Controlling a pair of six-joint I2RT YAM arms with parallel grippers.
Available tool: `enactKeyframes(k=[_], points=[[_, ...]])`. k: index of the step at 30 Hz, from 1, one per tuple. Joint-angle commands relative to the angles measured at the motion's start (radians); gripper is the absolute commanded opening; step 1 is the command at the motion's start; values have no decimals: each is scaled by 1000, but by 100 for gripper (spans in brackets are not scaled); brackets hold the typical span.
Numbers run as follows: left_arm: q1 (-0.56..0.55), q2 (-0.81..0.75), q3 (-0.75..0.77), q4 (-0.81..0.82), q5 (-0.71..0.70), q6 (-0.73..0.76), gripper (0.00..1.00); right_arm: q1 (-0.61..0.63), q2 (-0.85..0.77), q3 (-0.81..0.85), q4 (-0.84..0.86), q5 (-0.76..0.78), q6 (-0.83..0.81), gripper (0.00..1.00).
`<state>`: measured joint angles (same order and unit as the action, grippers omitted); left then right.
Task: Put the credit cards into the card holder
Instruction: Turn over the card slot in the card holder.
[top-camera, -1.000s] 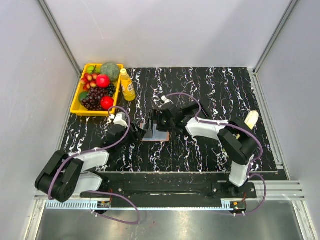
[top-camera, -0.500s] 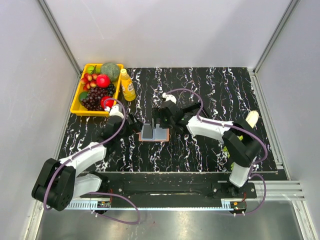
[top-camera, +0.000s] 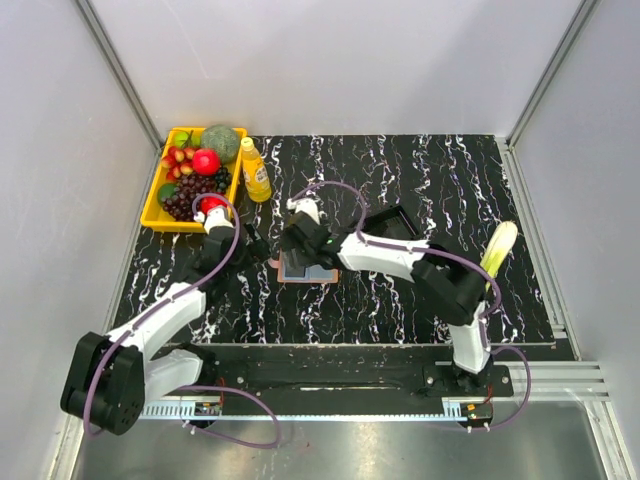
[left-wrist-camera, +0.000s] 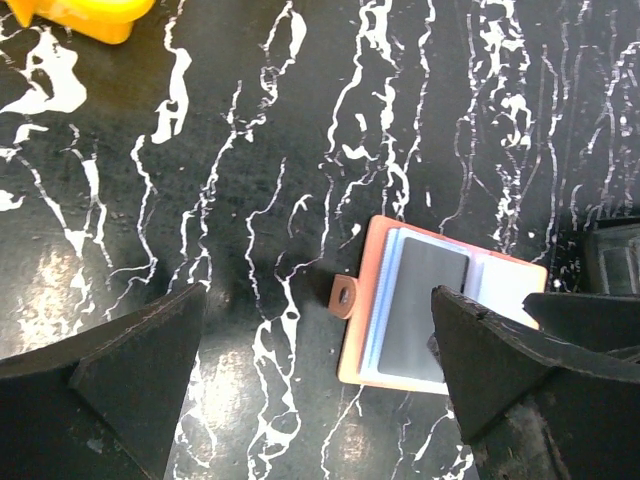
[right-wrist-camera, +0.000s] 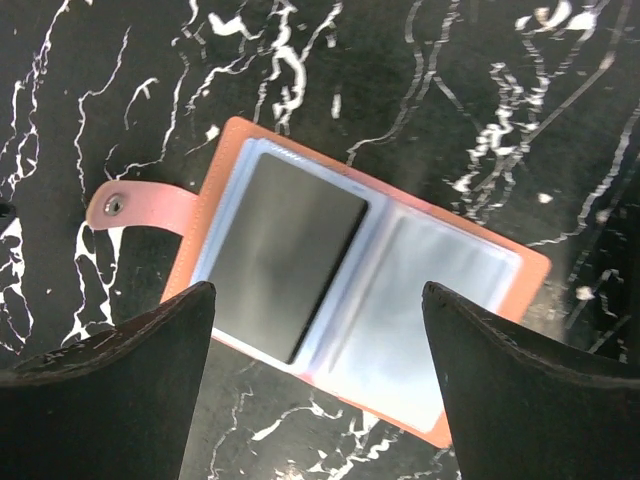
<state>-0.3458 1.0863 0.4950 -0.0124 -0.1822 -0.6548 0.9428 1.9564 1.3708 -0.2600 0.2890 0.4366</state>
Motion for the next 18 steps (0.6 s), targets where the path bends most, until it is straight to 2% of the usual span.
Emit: enactKeyframes(k=[1,8,12,18], points=[[5,-31,42,-43,-79,12,99,56,65,105,-62,87,-38,89],[4,-45,30,-40,-79,11,99,86,140,172,-97,119,-42,86],[2,-54,13,-26,-76,12,99,91,162,194,-104,130,-56,75],[1,-65,-21,9,-27,4,99,97,190,226,-120,164,-67,84]])
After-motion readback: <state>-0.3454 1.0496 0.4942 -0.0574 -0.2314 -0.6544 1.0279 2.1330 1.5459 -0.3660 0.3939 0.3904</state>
